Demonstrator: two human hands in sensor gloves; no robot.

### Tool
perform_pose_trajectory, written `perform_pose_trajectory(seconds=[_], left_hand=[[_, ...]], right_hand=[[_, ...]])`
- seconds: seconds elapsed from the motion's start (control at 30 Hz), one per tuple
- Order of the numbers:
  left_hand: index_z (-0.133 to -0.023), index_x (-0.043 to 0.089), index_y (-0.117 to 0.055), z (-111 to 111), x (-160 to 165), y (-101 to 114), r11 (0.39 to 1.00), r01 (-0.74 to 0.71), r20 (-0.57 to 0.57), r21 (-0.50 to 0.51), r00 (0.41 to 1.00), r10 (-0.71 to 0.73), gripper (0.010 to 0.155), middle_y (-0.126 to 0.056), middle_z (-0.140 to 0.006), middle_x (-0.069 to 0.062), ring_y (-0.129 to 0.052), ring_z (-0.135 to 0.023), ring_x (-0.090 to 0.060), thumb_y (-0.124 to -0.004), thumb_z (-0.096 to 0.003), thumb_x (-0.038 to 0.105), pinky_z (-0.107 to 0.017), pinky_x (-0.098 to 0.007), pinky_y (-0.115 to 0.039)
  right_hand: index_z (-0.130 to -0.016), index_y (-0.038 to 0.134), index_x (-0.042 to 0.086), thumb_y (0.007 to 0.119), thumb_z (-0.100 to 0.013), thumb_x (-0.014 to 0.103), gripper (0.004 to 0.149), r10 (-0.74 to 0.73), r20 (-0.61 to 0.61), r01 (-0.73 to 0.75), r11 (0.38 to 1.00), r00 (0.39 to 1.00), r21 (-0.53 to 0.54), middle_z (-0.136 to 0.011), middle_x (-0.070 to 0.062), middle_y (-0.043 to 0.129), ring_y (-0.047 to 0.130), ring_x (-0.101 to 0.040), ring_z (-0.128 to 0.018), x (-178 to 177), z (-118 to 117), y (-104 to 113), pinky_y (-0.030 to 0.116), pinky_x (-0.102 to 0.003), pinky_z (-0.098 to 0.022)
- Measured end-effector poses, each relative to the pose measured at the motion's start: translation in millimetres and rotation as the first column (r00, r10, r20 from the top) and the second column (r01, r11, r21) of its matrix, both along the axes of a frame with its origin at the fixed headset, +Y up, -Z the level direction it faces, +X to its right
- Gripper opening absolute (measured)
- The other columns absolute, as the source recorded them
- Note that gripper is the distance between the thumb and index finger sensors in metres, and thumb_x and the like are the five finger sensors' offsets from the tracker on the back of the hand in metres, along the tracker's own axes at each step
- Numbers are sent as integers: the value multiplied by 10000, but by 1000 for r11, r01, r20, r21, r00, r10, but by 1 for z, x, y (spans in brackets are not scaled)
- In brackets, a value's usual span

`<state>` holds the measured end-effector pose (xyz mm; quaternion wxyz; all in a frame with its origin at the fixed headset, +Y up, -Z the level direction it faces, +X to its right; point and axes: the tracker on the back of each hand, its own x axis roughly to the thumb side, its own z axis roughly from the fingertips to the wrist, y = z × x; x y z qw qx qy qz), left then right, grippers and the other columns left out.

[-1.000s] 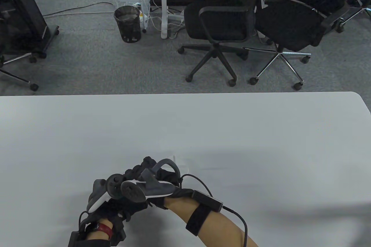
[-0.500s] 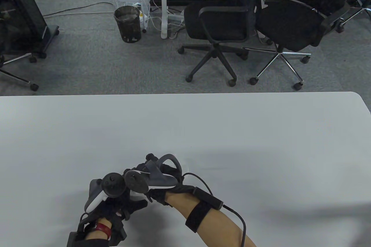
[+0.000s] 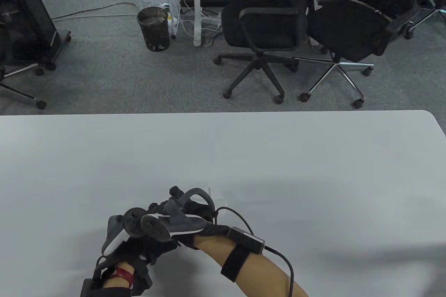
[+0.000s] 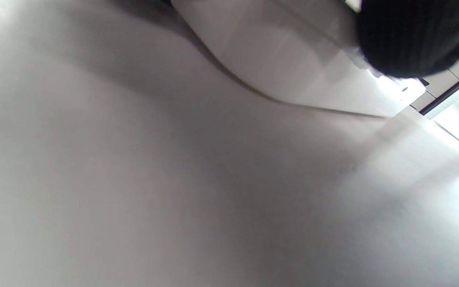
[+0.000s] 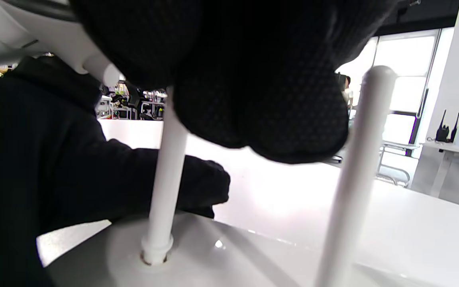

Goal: Fit Hanoi Tower parts together into a complete Hanoi Tower

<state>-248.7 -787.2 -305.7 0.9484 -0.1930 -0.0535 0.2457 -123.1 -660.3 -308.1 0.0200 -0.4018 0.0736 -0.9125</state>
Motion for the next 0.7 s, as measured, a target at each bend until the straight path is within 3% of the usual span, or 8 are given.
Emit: perform_pose_trajectory(seconds=[0.37, 0.6, 0.7], left_hand=[[-1050, 156, -11, -2, -5, -6, 1000, -13, -6, -10, 1000, 13, 1176, -232, -1158, -125, -306, -1041, -419, -834, -363, 639, -755, -577, -301], [-1049, 174, -4, -2, -7, -8, 999, -25, -8, -20, 1000, 25, 1173, -224, -1160, -110, -292, -1043, -403, -829, -363, 648, -757, -564, -287], [-1047, 181, -6, -2, -6, -7, 999, -39, -22, -26, 999, 38, 1172, -223, -1159, -106, -286, -1045, -397, -838, -359, 638, -758, -562, -278]], right_hand=[[-621, 892, 108, 808, -299, 403, 445, 152, 0, -145, 938, 988, 314, -386, -52, 992, 1020, -256, -308, -23, 13, -14, 700, -516, -660], [-552, 914, 99, 820, -290, 454, 451, 203, 51, -207, 899, 978, 386, -291, -36, 979, 1013, -241, -236, -30, 19, -22, 733, -509, -632], [-544, 912, 104, 824, -288, 461, 448, 179, 66, -191, 920, 982, 343, -282, -33, 973, 1010, -238, -227, -32, 14, -23, 738, -509, -626]])
